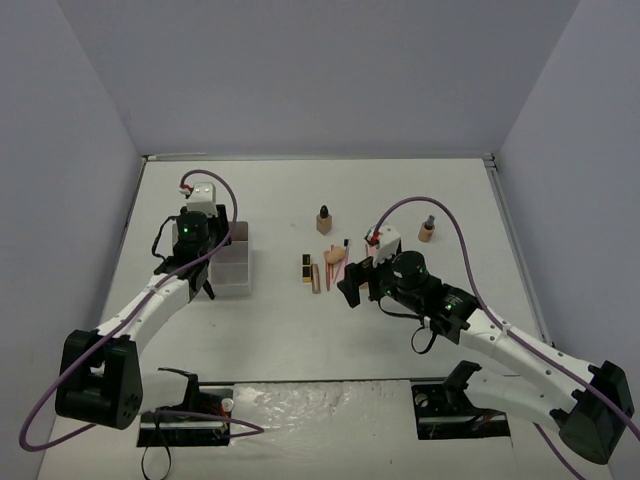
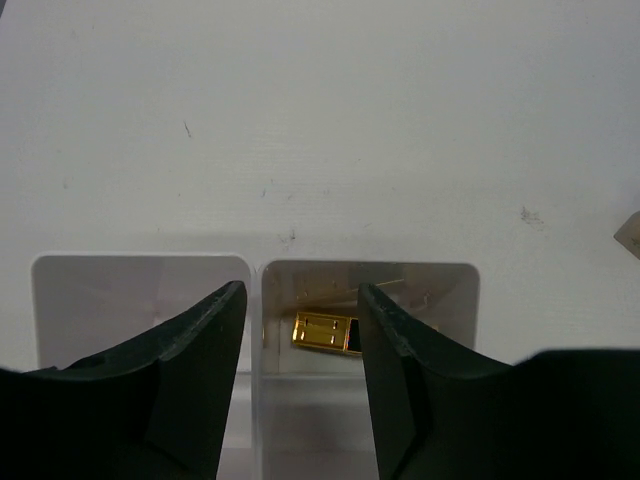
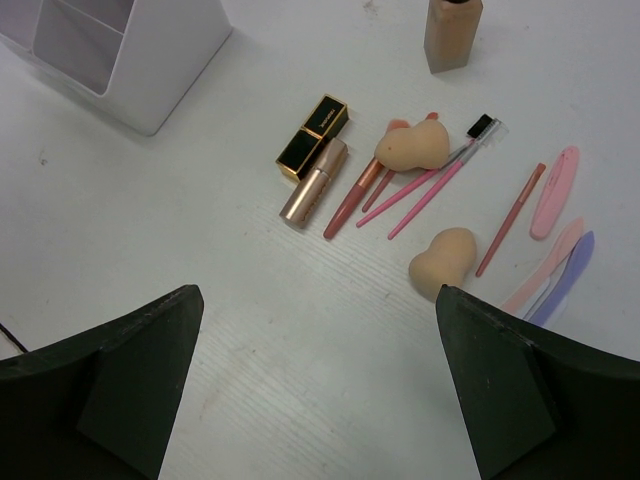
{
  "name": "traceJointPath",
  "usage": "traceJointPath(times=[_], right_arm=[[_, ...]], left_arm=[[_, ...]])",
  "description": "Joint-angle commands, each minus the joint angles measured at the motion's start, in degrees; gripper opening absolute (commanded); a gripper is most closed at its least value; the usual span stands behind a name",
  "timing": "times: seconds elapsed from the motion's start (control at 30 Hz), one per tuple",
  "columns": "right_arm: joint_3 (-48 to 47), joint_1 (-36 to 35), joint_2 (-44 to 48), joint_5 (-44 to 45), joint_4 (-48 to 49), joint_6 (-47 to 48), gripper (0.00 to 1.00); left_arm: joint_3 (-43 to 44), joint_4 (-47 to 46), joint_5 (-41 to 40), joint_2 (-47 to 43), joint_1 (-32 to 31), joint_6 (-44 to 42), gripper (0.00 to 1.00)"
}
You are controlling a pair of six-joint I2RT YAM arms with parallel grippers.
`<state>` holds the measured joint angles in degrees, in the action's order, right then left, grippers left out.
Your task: Organize the makeup
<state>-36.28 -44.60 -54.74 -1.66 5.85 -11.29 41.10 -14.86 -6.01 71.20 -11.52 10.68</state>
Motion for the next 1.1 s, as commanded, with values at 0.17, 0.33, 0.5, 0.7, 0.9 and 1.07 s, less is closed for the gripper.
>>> traceJointPath(times=[0.17,0.33,0.5,0.7,0.9,1.07], right_arm=[[-8.60,-0.89,-14.21,5.07,2.86,-6.60,0.90],[-14.13,-1.89,-22.01,10.06,2.58,-8.64,0.86],[-15.13,-1.63,-22.83,16.16,1.74,-11.25,0.84],[-11.95,-1.36,-19.21,19.77,-1.46,-12.19,0.86],[-7.91,-0.97,-12.18,21.46,-4.11,-13.52,0.87],[-4.70,-0.63,-7.46,22.60,-5.67,-14.54,0.87]], left_arm=[[14.46,23.57,4.13,-9.15,-0.41,10.52,0.75],[19.44,35.12,5.97,-10.53,-2.08,16.30,0.83],[29.37,47.23,4.98,-2.25,-12.77,20.47,0.83],[46.01,58.20,7.40,16.29,-19.86,22.55,0.83],[54.30,63.05,9.62,30.97,-21.71,23.71,0.80],[60.71,65.59,11.32,40.30,-21.88,24.29,0.74]])
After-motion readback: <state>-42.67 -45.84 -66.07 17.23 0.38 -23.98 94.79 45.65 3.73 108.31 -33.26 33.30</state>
